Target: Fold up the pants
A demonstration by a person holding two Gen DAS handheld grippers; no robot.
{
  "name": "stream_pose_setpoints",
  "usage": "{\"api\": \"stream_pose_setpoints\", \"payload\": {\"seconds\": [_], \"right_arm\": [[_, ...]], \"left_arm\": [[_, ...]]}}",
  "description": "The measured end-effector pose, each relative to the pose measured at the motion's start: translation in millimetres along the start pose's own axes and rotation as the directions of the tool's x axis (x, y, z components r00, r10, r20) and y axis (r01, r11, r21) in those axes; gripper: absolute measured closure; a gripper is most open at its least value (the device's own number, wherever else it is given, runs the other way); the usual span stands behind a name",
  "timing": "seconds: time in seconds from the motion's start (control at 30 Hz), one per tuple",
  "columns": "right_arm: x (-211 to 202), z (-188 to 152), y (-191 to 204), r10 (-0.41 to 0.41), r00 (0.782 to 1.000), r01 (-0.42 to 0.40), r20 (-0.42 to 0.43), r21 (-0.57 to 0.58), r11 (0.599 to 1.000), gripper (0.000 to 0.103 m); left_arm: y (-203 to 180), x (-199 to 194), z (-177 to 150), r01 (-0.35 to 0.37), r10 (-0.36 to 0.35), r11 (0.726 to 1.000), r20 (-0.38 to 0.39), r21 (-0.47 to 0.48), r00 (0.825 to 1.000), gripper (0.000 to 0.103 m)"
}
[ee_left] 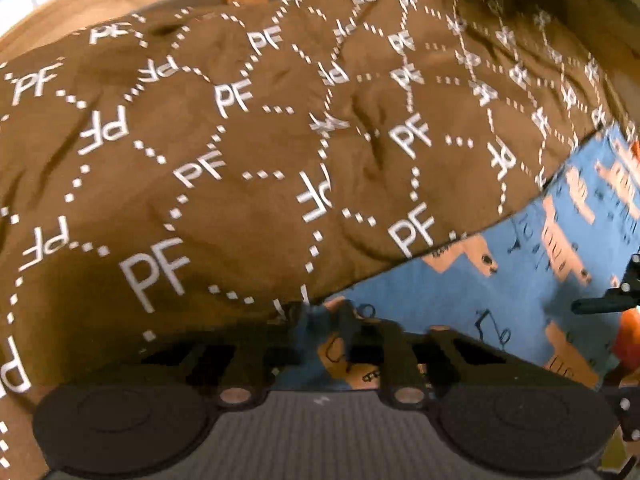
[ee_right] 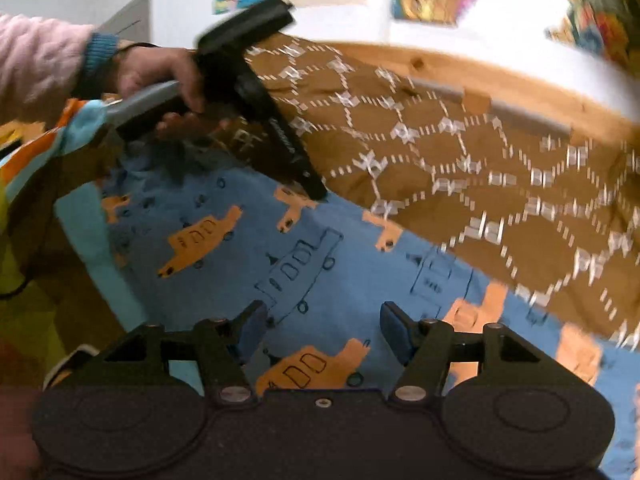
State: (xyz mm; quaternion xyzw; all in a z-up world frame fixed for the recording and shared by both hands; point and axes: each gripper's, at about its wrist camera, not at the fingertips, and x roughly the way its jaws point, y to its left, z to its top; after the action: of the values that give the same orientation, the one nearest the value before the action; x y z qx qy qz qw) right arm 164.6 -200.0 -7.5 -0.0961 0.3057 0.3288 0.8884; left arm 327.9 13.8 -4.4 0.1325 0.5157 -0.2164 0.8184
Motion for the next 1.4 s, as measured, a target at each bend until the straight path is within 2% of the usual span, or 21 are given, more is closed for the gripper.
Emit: {"api": "stream_pose_setpoints", "payload": {"seconds": [0.07,0.13,0.23,0.3,0.37,0.43,0.47,0.53,0.57,0.6,0.67,0.7,0.73,0.83,0.9,0.97,1.03,1.13,1.23,1.33,1.4], "right_arm": [[6.1,-6.4,-1.0,-0.003,1.000,0.003,-0.024,0.022,1.000,0.044],[7.8,-13.4,4.5,-0.028,0.999,0.028,-0.041,-0.001,1.000,0.049],[2.5,-22.1,10.4,-0.064,0.997,0.064,-0.047,-0.005,0.998,0.054],[7.2,-30.3,11.9,-0.090,0.993,0.091,-0.075,0.012,0.996,0.055],[10.7,-36.1,14.6,-0.105,0.991,0.106,-0.086,0.014,0.994,0.055],[8.5,-35.9,16.0,-0.110,0.991,0.110,-0.080,-0.001,0.994,0.055],[3.0,-34.8,14.6,-0.107,0.992,0.108,-0.071,0.004,0.994,0.055],[-20.3,-33.1,7.7,-0.130,0.991,0.130,-0.026,0.018,0.991,0.054],[-32.6,-32.4,2.7,-0.158,0.987,0.158,-0.013,0.026,0.987,0.050],[-46.8,-33.5,-5.3,-0.195,0.981,0.195,-0.007,0.043,0.980,0.040],[-76.5,-40.9,-26.4,-0.278,0.961,0.276,-0.004,0.114,0.954,0.032],[-91.3,-46.7,-38.8,-0.322,0.947,0.319,-0.010,0.167,0.933,0.030],[-105.8,-53.6,-51.4,-0.362,0.932,0.357,-0.023,0.233,0.905,0.030],[-140.6,-78.0,-81.6,-0.436,0.899,0.414,-0.050,0.422,0.807,0.030],[-153.4,-91.4,-96.3,-0.464,0.885,0.423,-0.048,0.504,0.753,0.030],[-164.3,-99.5,-108.1,-0.482,0.876,0.410,-0.007,0.538,0.736,0.031],[-168.5,-103.3,-116.6,-0.505,0.862,0.417,0.040,0.510,0.753,0.032],[-165.5,-106.7,-129.9,-0.513,0.856,0.441,0.062,0.431,0.787,0.038],[-157.6,-119.6,-155.3,-0.514,0.858,0.451,0.014,0.461,0.764,0.052],[-152.9,-123.0,-168.8,-0.492,0.871,0.423,0.006,0.504,0.754,0.058],[-151.3,-121.1,-170.1,-0.489,0.872,0.419,0.009,0.501,0.757,0.060]], "left_arm": [[-8.5,0.9,-2.2,-0.032,0.032,0.999,0.010,0.024,0.999,0.095],[-22.9,-4.3,-2.8,-0.112,0.106,0.991,0.082,0.072,0.991,0.096],[-53.5,-18.0,-11.5,-0.290,0.244,0.940,0.241,0.181,0.939,0.096],[-65.1,-8.1,-13.4,-0.355,0.297,0.910,0.262,0.213,0.918,0.096],[-67.5,10.2,-17.8,-0.381,0.327,0.893,0.234,0.239,0.915,0.095],[-70.3,15.4,-24.7,-0.390,0.329,0.884,0.249,0.256,0.911,0.093],[-73.3,13.5,-26.4,-0.393,0.329,0.880,0.253,0.266,0.910,0.088],[-81.0,8.0,-27.0,-0.420,0.353,0.868,0.266,0.265,0.897,0.068],[-87.5,1.9,-27.9,-0.432,0.359,0.865,0.289,0.253,0.887,0.046],[-91.6,-1.9,-29.6,-0.430,0.348,0.868,0.313,0.248,0.883,0.042],[-109.8,-9.5,-27.4,-0.415,0.313,0.876,0.362,0.247,0.878,0.042],[-120.4,-10.4,-21.4,-0.398,0.290,0.885,0.383,0.242,0.877,0.040],[-133.9,-11.9,-14.5,-0.354,0.239,0.903,0.400,0.244,0.885,0.039],[-172.1,-9.4,13.1,-0.178,0.050,0.943,0.409,0.280,0.911,0.034],[-203.8,0.0,37.0,-0.054,-0.079,0.946,0.390,0.319,0.918,0.034],[-235.2,13.2,58.6,-0.002,-0.144,0.933,0.376,0.360,0.915,0.035],[-262.3,30.6,75.8,-0.007,-0.157,0.912,0.363,0.411,0.918,0.035],[-292.0,56.9,90.6,-0.044,-0.137,0.883,0.346,0.467,0.928,0.036],[-305.6,88.4,100.6,-0.097,-0.069,0.858,0.301,0.505,0.951,0.035],[-310.3,90.4,96.7,-0.121,-0.060,0.844,0.317,0.522,0.947,0.033],[-310.1,83.2,97.7,-0.113,-0.063,0.852,0.315,0.510,0.947,0.033]]}}
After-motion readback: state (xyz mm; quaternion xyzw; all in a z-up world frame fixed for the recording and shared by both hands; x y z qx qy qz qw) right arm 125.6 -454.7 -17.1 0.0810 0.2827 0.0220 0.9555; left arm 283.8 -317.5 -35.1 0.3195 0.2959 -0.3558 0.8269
